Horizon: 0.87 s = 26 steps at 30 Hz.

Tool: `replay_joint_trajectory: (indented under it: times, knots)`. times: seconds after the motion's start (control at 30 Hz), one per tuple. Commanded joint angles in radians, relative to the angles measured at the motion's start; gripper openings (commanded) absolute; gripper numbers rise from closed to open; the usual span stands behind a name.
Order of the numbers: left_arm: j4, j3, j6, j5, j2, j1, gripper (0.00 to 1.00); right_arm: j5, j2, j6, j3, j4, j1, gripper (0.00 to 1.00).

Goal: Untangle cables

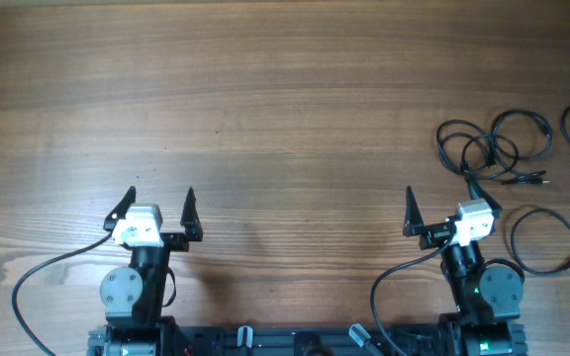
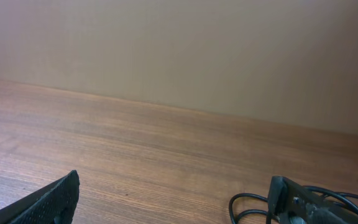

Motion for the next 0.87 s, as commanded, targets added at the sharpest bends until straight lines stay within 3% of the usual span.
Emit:
replay_joint_trajectory:
  times: [0.0, 0.83]
  knots:
    - [-0.005, -0.005, 0.019, 0.005, -0.008, -0.005, 1.0, -0.005, -0.006, -0.012, -0.001, 0.003, -0.004, 1.0]
    - [-0.005, -0.005, 0.019, 0.005, -0.007, -0.005, 1.0, -0.005, -0.006, -0.012, -0.001, 0.002, 0.058, 1.0]
